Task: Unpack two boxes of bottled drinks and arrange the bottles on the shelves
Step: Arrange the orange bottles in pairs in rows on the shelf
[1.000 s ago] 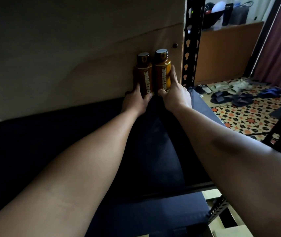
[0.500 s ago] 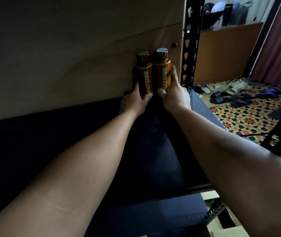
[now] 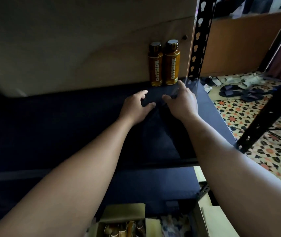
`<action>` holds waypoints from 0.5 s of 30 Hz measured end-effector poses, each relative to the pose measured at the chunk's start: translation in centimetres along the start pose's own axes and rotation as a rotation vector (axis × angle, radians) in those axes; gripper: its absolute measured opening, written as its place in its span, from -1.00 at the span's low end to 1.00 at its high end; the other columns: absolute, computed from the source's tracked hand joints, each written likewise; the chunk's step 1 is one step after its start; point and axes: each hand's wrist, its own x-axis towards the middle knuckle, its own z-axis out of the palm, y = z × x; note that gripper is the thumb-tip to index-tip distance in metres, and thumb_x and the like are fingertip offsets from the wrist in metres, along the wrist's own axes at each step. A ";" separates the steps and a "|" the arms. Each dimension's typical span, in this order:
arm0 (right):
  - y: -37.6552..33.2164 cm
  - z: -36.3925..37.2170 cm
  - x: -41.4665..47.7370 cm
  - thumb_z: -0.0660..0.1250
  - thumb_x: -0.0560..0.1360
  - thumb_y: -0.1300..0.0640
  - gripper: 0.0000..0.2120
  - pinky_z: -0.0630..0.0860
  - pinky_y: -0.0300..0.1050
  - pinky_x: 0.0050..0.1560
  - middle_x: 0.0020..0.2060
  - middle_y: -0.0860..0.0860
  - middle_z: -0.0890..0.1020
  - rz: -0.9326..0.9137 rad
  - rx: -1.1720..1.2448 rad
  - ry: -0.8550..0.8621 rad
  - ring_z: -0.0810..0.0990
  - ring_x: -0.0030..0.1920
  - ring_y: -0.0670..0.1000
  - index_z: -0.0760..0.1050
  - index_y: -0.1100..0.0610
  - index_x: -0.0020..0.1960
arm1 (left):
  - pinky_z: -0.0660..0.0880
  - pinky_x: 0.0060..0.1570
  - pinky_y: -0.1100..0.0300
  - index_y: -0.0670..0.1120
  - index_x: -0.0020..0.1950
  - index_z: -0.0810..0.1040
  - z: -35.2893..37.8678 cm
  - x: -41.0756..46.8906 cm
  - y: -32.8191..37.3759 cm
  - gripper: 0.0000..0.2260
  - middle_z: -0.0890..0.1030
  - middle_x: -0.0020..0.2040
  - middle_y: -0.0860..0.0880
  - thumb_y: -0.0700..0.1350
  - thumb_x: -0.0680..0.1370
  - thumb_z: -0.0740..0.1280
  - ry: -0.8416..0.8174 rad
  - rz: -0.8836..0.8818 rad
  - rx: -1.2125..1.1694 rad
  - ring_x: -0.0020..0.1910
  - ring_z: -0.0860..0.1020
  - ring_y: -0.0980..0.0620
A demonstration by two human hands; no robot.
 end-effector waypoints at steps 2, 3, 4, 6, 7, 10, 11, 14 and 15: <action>-0.1 -0.4 -2.8 0.40 0.55 -0.14 -0.35 0.39 0.03 0.38 0.38 0.11 0.55 -0.057 -0.058 -0.048 0.43 0.43 0.16 0.34 0.06 0.56 | 0.31 0.36 0.18 -0.03 0.50 0.45 -0.6 -2.7 0.0 -0.45 0.54 0.40 -0.02 0.11 0.55 0.43 -0.005 0.025 0.038 0.42 0.44 -0.01; -0.1 -0.6 -4.2 0.39 0.55 -0.16 -0.38 0.39 0.01 0.38 0.38 0.08 0.55 -0.091 -0.092 -0.080 0.42 0.44 0.13 0.39 0.06 0.53 | 0.31 0.35 0.19 -0.05 0.48 0.47 -0.8 -4.2 -0.1 -0.48 0.54 0.40 -0.03 0.10 0.56 0.43 -0.008 0.045 0.063 0.42 0.44 0.00; -0.1 -0.8 -5.8 0.38 0.56 -0.17 -0.41 0.38 -0.01 0.39 0.39 0.05 0.55 -0.128 -0.125 -0.113 0.40 0.46 0.10 0.43 0.05 0.51 | 0.30 0.36 0.19 -0.06 0.45 0.50 -1.1 -5.6 -0.3 -0.50 0.53 0.41 -0.04 0.11 0.57 0.42 -0.012 0.068 0.088 0.42 0.43 0.00; -0.1 -1.3 -8.9 0.36 0.57 -0.18 -0.48 0.32 -0.09 0.40 0.40 -0.01 0.54 -0.204 -0.182 -0.154 0.37 0.47 0.02 0.50 0.04 0.44 | 0.28 0.36 0.22 -0.08 0.39 0.55 -1.6 -8.4 -0.9 -0.56 0.54 0.39 -0.03 0.10 0.57 0.41 -0.010 0.107 0.115 0.42 0.44 0.01; 0.0 -1.4 -10.5 0.35 0.57 -0.18 -0.50 0.28 -0.12 0.42 0.40 -0.04 0.53 -0.230 -0.206 -0.158 0.37 0.47 0.00 0.52 0.04 0.42 | 0.27 0.33 0.27 -0.09 0.35 0.58 -1.9 -9.8 -1.3 -0.59 0.56 0.37 -0.02 0.09 0.57 0.41 0.001 0.122 0.114 0.39 0.45 0.02; 0.6 -0.7 -15.1 0.29 0.59 -0.22 -0.53 0.23 -0.06 0.50 0.41 -0.05 0.55 -0.293 -0.239 -0.057 0.38 0.50 0.01 0.57 0.04 0.37 | 0.31 0.32 0.29 -0.09 0.25 0.65 -2.3 -14.1 -2.2 -0.69 0.60 0.31 0.01 0.06 0.58 0.41 0.061 0.148 0.103 0.34 0.47 0.06; 0.8 -0.1 -16.8 0.25 0.59 -0.22 -0.52 0.21 -0.02 0.52 0.39 -0.04 0.57 -0.292 -0.220 -0.001 0.40 0.50 0.03 0.59 0.04 0.35 | 0.35 0.35 0.21 -0.08 0.24 0.66 -2.3 -15.6 -2.7 -0.70 0.61 0.31 0.02 0.06 0.59 0.39 0.091 0.156 0.097 0.34 0.47 0.07; 1.4 1.9 -21.7 0.25 0.60 -0.14 -0.51 0.08 0.13 0.57 0.43 0.01 0.53 -0.306 -0.193 0.124 0.33 0.54 0.09 0.53 0.09 0.41 | 0.27 0.48 0.04 -0.09 0.35 0.60 -1.9 -20.6 -4.7 -0.66 0.55 0.40 0.00 0.03 0.63 0.32 0.165 0.202 0.086 0.46 0.40 0.07; 1.5 2.5 -23.2 0.27 0.60 -0.10 -0.48 0.09 0.19 0.58 0.49 0.05 0.46 -0.331 -0.216 0.132 0.25 0.58 0.13 0.46 0.12 0.48 | 0.17 0.54 0.00 -0.08 0.42 0.54 -1.8 -22.1 -5.4 -0.62 0.47 0.48 0.01 0.01 0.64 0.31 0.168 0.228 0.106 0.53 0.31 0.08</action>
